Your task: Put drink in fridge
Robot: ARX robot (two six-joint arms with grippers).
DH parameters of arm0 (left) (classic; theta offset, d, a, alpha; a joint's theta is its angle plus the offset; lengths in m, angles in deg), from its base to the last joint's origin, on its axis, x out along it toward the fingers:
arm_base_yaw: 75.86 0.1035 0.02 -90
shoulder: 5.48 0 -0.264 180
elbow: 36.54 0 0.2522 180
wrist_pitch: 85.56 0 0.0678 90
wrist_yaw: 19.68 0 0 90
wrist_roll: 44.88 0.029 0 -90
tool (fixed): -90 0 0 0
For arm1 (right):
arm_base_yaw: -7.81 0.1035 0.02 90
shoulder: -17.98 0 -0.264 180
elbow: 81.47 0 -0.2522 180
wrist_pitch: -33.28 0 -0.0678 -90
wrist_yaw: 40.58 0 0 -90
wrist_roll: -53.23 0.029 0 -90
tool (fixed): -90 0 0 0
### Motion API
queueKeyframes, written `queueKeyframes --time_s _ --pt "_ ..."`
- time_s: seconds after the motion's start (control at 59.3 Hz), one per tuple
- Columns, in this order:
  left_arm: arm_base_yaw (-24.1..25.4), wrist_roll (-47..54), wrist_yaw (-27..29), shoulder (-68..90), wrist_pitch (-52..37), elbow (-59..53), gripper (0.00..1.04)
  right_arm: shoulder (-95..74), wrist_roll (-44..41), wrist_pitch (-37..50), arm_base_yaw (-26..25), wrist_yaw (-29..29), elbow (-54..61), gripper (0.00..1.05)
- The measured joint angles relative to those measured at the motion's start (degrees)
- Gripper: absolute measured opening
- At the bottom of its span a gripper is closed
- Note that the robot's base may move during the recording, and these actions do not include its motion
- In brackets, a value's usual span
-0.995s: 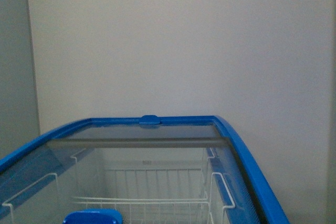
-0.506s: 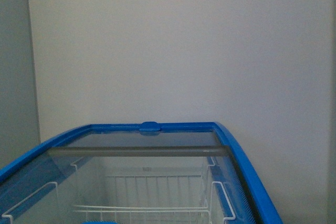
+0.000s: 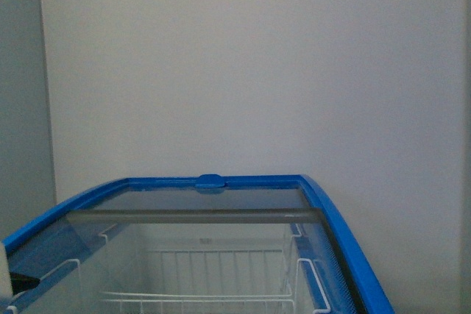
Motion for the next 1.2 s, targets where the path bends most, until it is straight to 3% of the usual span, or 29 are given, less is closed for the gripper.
queueKeyframes --time_s 0.287,0.557,0.81,1.198 --pt "-2.3 8.6 0.9 12.0 3.9 12.1 0.97 0.0 0.0 0.0 0.0 0.0 0.0 0.38" --pt "-5.6 10.9 4.0 20.5 6.7 21.1 0.97 0.0 0.0 0.0 0.0 0.0 0.0 0.38" --pt "-7.2 11.4 3.0 27.5 9.4 30.2 0.97 0.0 0.0 0.0 0.0 0.0 0.0 0.38" --pt "-7.8 10.1 9.9 41.7 9.1 52.9 0.97 0.0 0.0 0.0 0.0 0.0 0.0 0.38"
